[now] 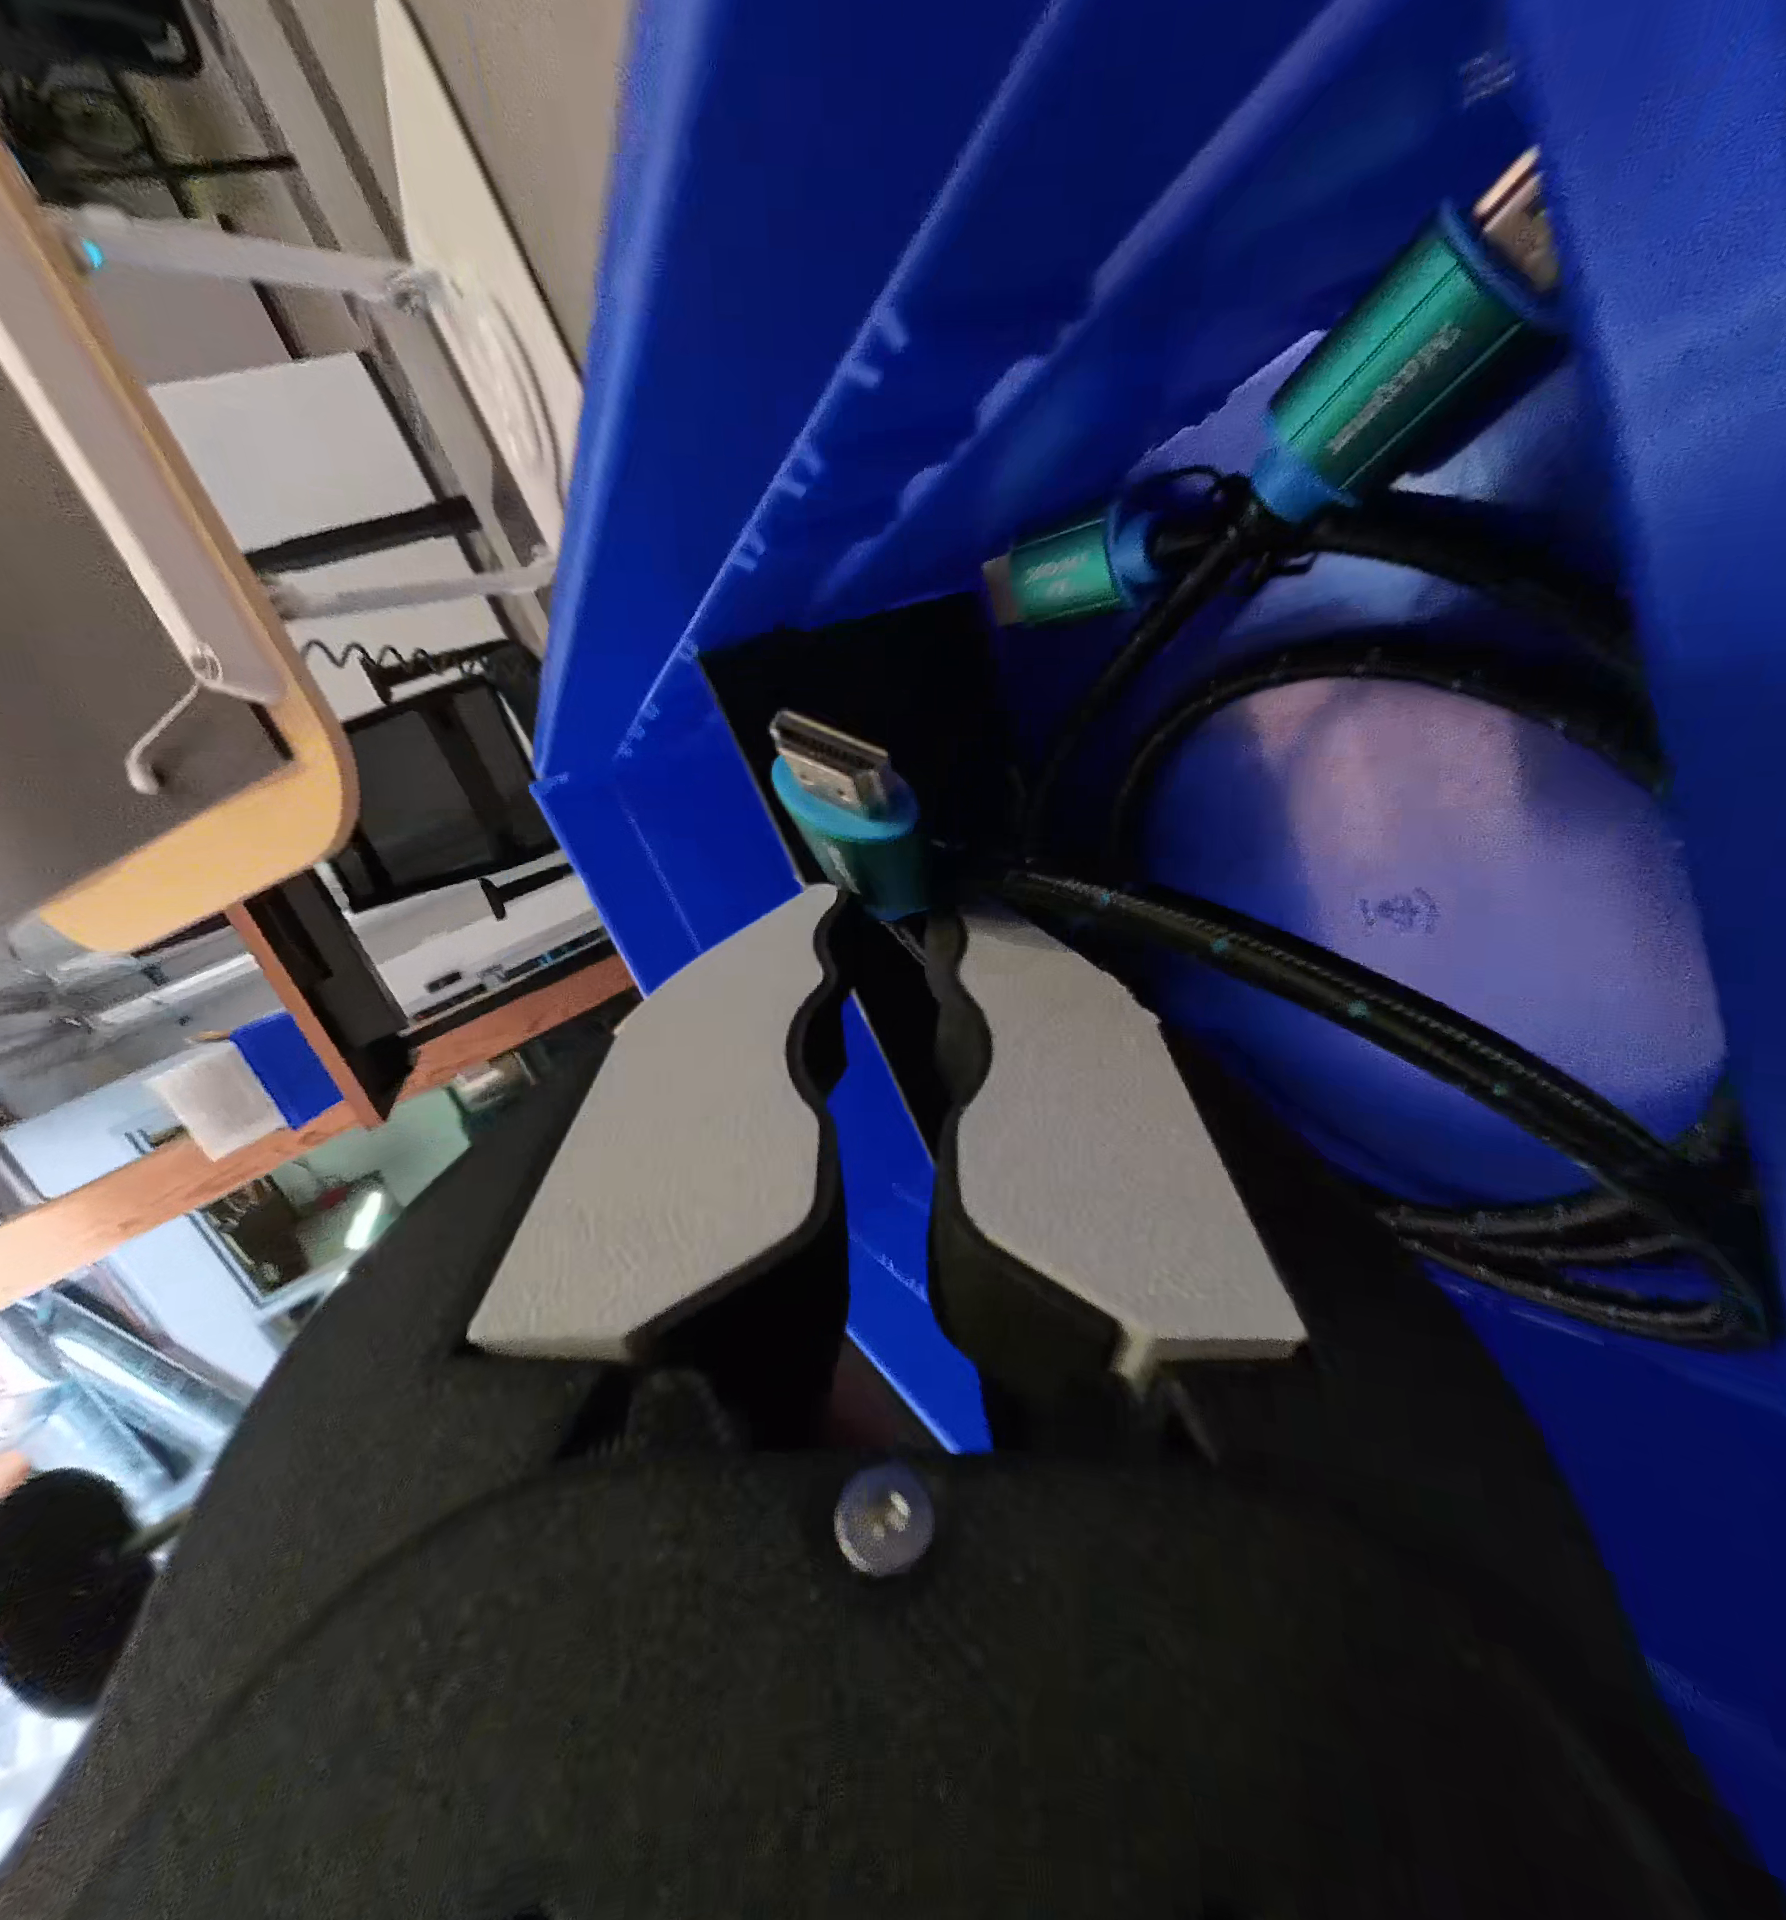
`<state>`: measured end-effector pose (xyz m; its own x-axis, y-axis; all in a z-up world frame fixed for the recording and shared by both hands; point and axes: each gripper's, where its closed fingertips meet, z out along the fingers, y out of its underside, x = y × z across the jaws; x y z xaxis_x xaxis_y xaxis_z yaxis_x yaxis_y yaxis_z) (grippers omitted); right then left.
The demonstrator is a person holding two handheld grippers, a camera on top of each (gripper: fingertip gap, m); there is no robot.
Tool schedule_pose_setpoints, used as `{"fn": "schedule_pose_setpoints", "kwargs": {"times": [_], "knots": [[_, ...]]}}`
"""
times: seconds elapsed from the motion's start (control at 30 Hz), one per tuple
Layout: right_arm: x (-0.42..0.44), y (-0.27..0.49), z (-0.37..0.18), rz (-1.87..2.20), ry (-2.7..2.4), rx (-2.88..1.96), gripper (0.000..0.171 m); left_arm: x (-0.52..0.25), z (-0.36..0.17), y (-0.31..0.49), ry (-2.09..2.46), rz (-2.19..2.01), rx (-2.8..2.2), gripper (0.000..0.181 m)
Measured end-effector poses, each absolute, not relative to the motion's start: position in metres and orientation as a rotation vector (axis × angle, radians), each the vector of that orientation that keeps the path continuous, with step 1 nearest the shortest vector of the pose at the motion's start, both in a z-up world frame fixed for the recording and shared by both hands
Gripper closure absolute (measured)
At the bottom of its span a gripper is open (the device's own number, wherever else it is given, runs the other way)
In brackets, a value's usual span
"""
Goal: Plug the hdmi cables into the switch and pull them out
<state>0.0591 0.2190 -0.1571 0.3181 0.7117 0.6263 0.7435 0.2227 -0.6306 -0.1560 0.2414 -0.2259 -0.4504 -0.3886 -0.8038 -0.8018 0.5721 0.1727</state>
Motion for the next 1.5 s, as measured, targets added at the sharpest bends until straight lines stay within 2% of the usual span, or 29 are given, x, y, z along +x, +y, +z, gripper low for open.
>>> {"fn": "schedule_pose_setpoints", "kwargs": {"times": [0.37, 0.77, 1.03, 1.27, 1.5], "knots": [[0.056, 0.217, -0.157, -0.025, -1.406, -1.491, 0.149, -0.168, -0.199, 0.25, 1.869, 0.549, -1.221, 0.169], [0.056, 0.217, -0.158, -0.007, -1.401, -1.496, 0.149, -0.181, -0.142, 0.262, 1.622, 0.467, -1.349, 0.17], [0.056, 0.216, -0.158, 0.009, -1.396, -1.5, 0.149, -0.142, -0.103, 0.239, 1.576, 0.371, -1.237, 0.17], [0.062, 0.222, -0.153, 0.036, -1.336, -1.524, 0.149, -0.077, -0.066, 0.213, 1.533, 0.334, -1.093, 0.17], [0.075, 0.228, -0.147, 0.044, -1.262, -1.555, 0.149, -0.007, -0.065, 0.19, 1.496, 0.222, -1.03, 0.17]]}}
